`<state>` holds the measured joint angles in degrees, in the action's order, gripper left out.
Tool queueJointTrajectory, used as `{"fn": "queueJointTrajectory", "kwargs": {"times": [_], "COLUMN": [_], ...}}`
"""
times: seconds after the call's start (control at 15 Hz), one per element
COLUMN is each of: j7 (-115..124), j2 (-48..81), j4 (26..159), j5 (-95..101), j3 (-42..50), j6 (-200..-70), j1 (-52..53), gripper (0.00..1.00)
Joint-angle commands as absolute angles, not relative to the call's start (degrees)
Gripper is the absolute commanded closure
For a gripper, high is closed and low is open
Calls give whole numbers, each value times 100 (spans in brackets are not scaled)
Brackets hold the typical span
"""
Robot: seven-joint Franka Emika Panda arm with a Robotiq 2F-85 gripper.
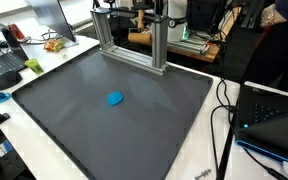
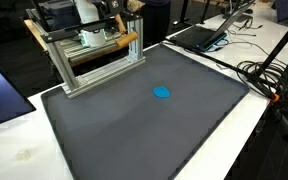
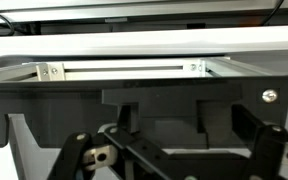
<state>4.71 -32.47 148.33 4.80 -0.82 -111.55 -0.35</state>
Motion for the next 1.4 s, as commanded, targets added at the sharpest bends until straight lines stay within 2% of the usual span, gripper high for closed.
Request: {"fn": "queueJointTrajectory", "kwargs": {"times": [0.0, 1.33], "j7": [447, 606], "j2": [-3209, -2634], "j4": [14632, 13896], "j5": [485, 495], "j3": [-50, -90], "j6": [-10873, -10830], "j1": [-123, -148], "gripper": [0, 0]}}
